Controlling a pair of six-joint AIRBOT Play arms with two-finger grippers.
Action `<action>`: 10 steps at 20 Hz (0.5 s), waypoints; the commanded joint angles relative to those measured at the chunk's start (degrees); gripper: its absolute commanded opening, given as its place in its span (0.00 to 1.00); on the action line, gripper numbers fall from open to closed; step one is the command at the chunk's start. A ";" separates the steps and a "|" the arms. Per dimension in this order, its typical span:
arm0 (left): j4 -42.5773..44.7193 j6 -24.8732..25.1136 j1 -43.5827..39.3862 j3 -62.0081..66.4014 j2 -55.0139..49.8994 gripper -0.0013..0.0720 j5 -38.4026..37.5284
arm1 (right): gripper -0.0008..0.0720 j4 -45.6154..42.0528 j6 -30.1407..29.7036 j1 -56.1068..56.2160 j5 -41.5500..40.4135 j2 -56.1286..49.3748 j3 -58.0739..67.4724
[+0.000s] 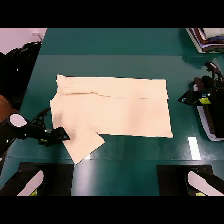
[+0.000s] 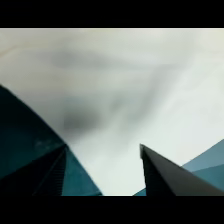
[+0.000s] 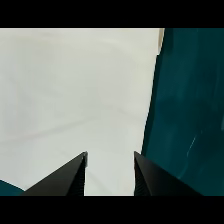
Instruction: Fold the shirts.
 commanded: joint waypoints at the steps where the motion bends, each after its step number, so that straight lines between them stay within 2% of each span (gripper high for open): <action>1: -4.22 -0.13 -0.11 -1.11 0.28 0.75 6.75 | 0.48 0.83 -0.11 -0.02 1.42 0.22 -0.13; 3: -5.57 -0.13 -0.11 -0.96 0.28 0.73 7.17 | 0.48 0.76 -0.90 -0.04 3.17 0.22 -0.13; 5: -6.91 0.57 -0.11 -0.92 0.28 0.04 6.97 | 0.48 -0.28 -1.44 -0.04 5.57 0.22 -0.15; 7: -7.45 0.79 -0.11 -0.52 0.31 0.05 6.03 | 0.48 -3.32 -1.44 -0.20 8.15 0.31 -1.09; 10: -7.45 3.80 -0.11 2.10 0.31 0.05 2.14 | 0.48 -4.07 -1.40 -4.50 9.22 2.05 -9.09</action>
